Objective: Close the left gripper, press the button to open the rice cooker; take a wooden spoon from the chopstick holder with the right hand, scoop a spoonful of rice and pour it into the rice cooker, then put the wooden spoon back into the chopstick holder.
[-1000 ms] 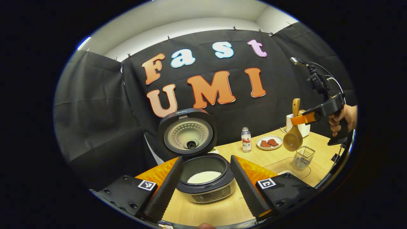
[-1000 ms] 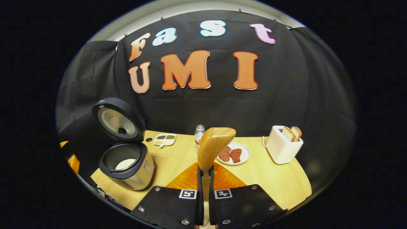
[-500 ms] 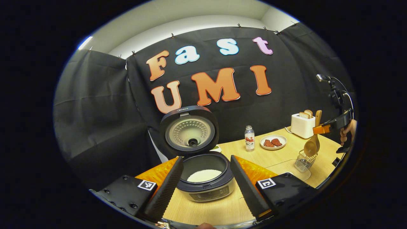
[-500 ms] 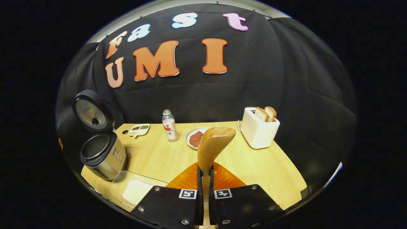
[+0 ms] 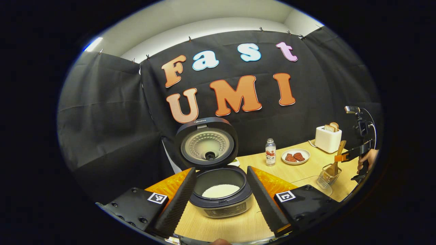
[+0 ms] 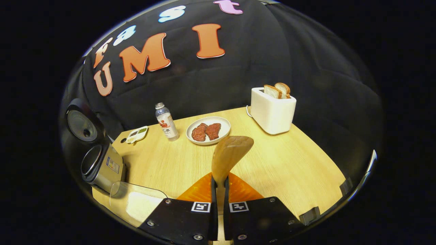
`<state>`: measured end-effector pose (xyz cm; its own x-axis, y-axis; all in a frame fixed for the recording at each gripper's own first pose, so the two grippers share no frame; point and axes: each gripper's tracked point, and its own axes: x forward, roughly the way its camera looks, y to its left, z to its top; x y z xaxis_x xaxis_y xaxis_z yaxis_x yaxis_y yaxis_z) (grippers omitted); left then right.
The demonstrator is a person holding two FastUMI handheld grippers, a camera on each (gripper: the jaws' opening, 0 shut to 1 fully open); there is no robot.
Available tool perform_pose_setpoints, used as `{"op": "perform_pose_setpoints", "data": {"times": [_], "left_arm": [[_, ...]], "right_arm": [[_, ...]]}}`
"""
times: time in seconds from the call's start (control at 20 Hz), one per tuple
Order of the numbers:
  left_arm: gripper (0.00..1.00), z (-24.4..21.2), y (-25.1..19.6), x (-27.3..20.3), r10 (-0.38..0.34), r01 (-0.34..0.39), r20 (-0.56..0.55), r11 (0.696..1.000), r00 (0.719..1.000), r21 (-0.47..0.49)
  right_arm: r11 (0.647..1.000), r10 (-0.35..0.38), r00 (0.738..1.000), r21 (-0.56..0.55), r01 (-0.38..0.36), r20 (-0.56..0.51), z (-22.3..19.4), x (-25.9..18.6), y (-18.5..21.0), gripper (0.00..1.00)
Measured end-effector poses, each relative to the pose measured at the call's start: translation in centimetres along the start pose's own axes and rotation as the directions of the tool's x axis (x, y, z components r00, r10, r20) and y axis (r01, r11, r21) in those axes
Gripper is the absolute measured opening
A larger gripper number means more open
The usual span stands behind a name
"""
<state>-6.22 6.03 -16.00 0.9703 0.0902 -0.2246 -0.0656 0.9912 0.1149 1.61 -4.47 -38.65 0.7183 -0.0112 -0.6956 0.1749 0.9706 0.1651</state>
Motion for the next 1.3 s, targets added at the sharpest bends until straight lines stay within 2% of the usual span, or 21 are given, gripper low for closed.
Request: {"op": "perform_pose_setpoints", "data": {"times": [0.2, 0.25, 0.3, 0.4, 0.5, 0.55, 0.65, 0.7, 0.75, 0.8, 0.85, 1.1, 1.25, 1.3], "left_arm": [[1.00, -0.3, 0.4, 0.9, -0.014, 0.014, -0.013, 1.000, 1.000, -0.023], [0.96, -0.2, 0.3, 1.2, -0.019, 0.018, -0.012, 0.999, 1.000, -0.029], [1.00, 0.2, 0.3, 1.4, -0.024, 0.023, -0.007, 0.999, 1.000, -0.033], [1.00, 1.1, 0.9, 2.3, -0.010, 0.010, -0.006, 0.999, 1.000, -0.040], [1.00, 2.0, 0.9, 3.9, -0.015, 0.013, -0.015, 0.997, 1.000, -0.073], [0.93, 2.4, 1.0, 4.6, -0.014, 0.012, -0.021, 0.995, 1.000, -0.095], [0.93, 3.7, 1.2, 5.9, -0.006, 0.001, -0.037, 0.990, 0.999, -0.140], [0.93, 4.8, 1.2, 6.3, -0.010, 0.005, -0.029, 0.987, 1.000, -0.163], [1.00, 6.1, 0.9, 6.7, -0.010, 0.007, -0.015, 0.984, 1.000, -0.180], [0.93, 7.4, 0.9, 7.3, -0.008, 0.009, 0.005, 0.983, 1.000, -0.184], [0.94, 8.6, 0.9, 7.9, -0.002, 0.005, 0.017, 0.983, 1.000, -0.181], [0.98, 13.6, 2.2, 12.7, 0.042, -0.032, 0.050, 0.981, 0.998, -0.190], [1.00, 15.4, 4.3, 16.5, 0.112, -0.103, 0.034, 0.974, 0.993, -0.201], [0.94, 16.5, 4.8, 17.7, 0.123, -0.112, 0.042, 0.971, 0.992, -0.210]], "right_arm": [[1.000, -0.026, 0.999, 0.007, 0.026, -0.045, -0.6, 0.4, -0.6, 0.10], [0.999, -0.032, 0.997, 0.011, 0.033, -0.072, -1.2, 0.4, -0.8, 0.12], [0.999, -0.043, 0.995, 0.011, 0.044, -0.095, -1.4, 0.3, -1.2, 0.14], [0.997, -0.080, 0.991, -0.003, 0.080, -0.103, -1.0, -0.3, -2.3, 0.19], [0.994, -0.108, 0.992, 0.002, 0.108, -0.066, 0.4, -1.1, -3.0, 0.30], [0.993, -0.113, 0.992, 0.012, 0.114, -0.055, 1.0, -1.5, -3.2, 0.41], [0.993, -0.118, 0.993, 0.022, 0.119, -0.021, 2.6, -2.8, -3.5, 0.55], [0.993, -0.116, 0.993, 0.022, 0.116, 0.001, 3.6, -3.5, -3.4, 0.59], [0.993, -0.118, 0.993, 0.019, 0.118, 0.027, 4.7, -4.2, -3.3, 0.61], [0.993, -0.116, 0.992, 0.016, 0.115, 0.052, 5.8, -4.8, -3.2, 0.70], [0.993, -0.117, 0.990, 0.012, 0.116, 0.076, 6.9, -5.5, -3.1, 0.76], [0.995, -0.097, 0.979, 0.004, 0.098, 0.181, 11.9, -8.4, -1.4, 0.84], [0.996, -0.080, 0.970, -0.025, 0.088, 0.230, 14.4, -10.1, 0.0, 0.86], [0.995, -0.081, 0.966, -0.035, 0.092, 0.245, 15.0, -10.6, 0.2, 0.86]]}}
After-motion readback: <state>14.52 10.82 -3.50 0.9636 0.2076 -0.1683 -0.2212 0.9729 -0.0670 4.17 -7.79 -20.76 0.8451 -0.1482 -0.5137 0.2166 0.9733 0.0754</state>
